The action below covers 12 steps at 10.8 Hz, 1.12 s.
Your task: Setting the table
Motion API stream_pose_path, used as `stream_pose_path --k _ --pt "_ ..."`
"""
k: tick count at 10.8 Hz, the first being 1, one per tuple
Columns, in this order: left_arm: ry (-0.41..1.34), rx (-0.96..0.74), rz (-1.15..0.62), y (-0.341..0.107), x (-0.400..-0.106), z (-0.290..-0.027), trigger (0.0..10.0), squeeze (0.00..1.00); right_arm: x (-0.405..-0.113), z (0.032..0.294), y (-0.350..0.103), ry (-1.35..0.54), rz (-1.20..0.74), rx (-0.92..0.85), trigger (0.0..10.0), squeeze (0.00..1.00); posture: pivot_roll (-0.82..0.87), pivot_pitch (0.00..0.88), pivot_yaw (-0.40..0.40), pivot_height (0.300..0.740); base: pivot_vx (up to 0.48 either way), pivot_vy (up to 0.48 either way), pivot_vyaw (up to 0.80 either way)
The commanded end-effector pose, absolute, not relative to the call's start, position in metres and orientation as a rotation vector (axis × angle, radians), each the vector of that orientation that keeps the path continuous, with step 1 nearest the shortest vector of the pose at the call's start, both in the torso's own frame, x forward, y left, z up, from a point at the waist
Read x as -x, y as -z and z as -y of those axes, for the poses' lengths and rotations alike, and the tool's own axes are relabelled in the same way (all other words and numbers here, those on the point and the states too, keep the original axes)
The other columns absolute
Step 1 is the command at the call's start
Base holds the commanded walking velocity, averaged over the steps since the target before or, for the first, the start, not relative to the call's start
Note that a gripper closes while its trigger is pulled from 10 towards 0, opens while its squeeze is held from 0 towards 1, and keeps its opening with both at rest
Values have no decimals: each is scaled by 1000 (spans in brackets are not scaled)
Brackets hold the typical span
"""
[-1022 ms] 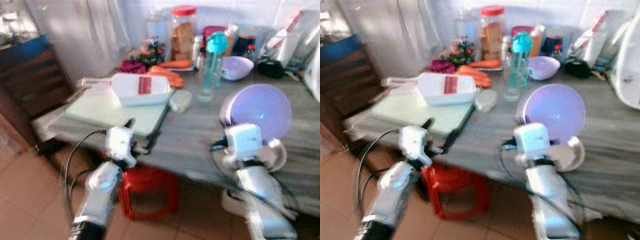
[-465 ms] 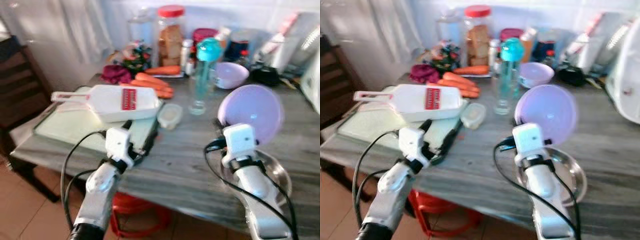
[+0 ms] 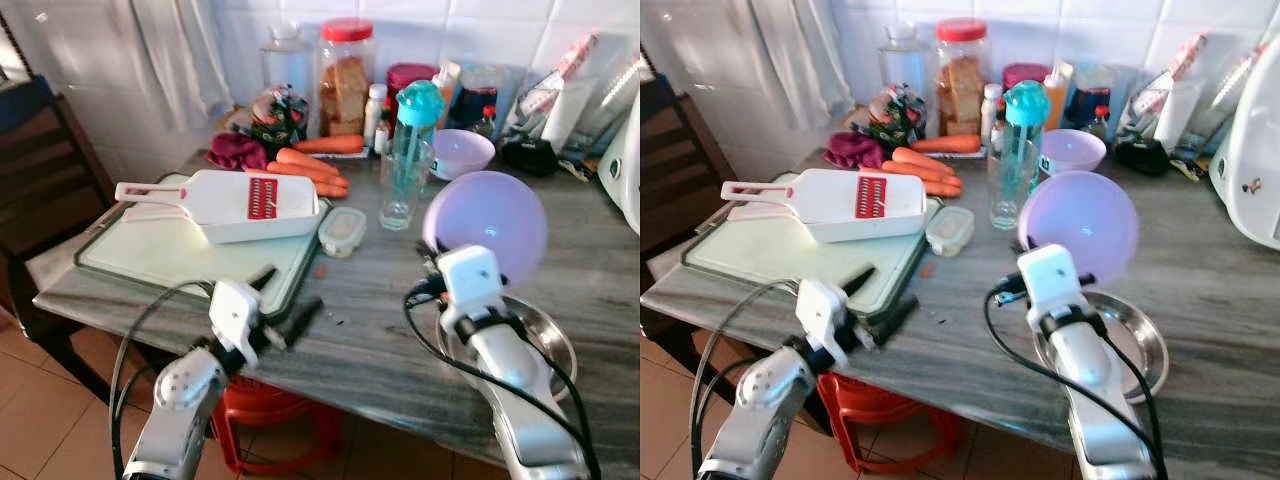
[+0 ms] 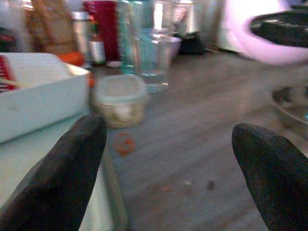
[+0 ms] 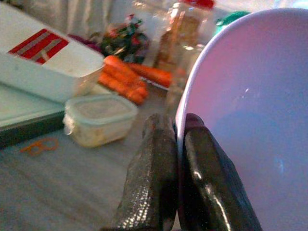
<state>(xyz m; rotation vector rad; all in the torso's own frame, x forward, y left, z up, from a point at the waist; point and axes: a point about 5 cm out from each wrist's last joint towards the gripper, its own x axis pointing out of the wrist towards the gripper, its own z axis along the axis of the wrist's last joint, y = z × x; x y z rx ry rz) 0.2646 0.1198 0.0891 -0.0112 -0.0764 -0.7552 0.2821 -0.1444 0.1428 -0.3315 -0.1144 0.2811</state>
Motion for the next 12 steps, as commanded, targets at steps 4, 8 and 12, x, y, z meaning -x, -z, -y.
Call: stream_pose_path --k 4,8,12 --pt "857 -9 75 -91 -262 -118 10000 0 -302 121 -135 -468 47 329 10000 0 -28 43 36 740 0 0 0" --pt "846 4 76 -92 -261 -118 10000 0 -303 89 -134 -630 -19 200 10000 0 -17 48 31 740 0 0 0" --pt "850 13 73 -92 -263 -115 10000 0 -299 93 -133 -638 -129 199 10000 0 -21 45 36 740 0 0 0"
